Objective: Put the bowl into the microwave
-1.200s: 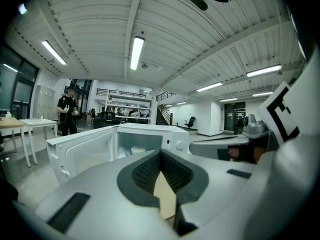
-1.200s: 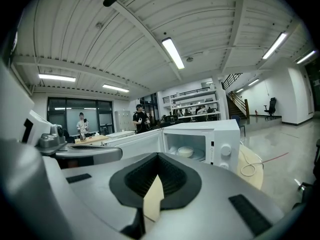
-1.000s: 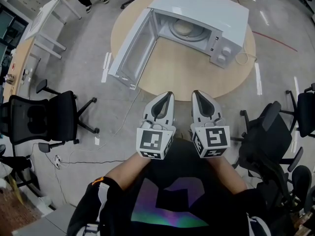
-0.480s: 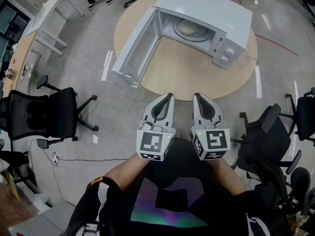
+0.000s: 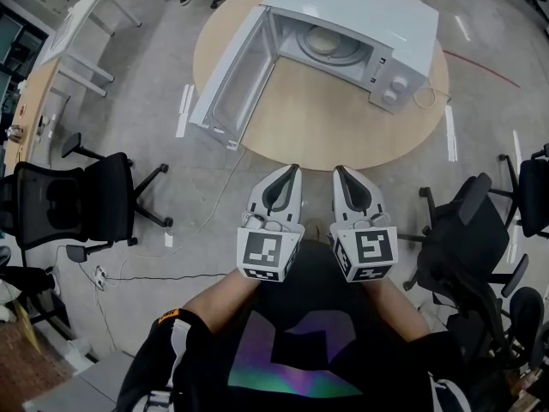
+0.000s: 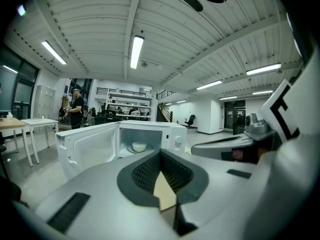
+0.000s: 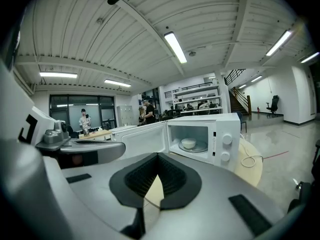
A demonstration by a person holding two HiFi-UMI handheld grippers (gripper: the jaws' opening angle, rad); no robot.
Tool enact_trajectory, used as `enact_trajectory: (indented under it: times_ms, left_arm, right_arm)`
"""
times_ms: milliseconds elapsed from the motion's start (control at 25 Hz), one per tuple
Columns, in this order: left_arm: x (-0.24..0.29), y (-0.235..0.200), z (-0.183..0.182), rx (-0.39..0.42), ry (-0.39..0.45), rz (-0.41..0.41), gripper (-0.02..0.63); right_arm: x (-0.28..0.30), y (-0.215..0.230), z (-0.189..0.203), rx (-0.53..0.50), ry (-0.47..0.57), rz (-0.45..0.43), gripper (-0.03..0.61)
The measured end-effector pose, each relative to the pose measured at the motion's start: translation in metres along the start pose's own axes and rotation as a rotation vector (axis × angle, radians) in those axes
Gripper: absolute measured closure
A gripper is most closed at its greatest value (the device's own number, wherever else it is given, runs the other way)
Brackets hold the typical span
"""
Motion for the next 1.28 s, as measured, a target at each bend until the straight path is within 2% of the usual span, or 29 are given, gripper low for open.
enact_trajectory:
  times_ms: [1280]
  left_arm:
    - [-0.005, 0.005, 0.004, 0.009, 0.003, -0.005, 0.568]
  right_arm:
    - [-0.008, 0.000, 0.006, -0.013, -0.015, 0.000, 0.563]
Point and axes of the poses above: the fingertips, and each gripper's own axes: x forward along the fingers, y to its right, z out of its underside, the point moved 7 cm from there along -x, backward along the fingers, and after that the axes turned 7 degrees about -x, right-handed, at the moved point
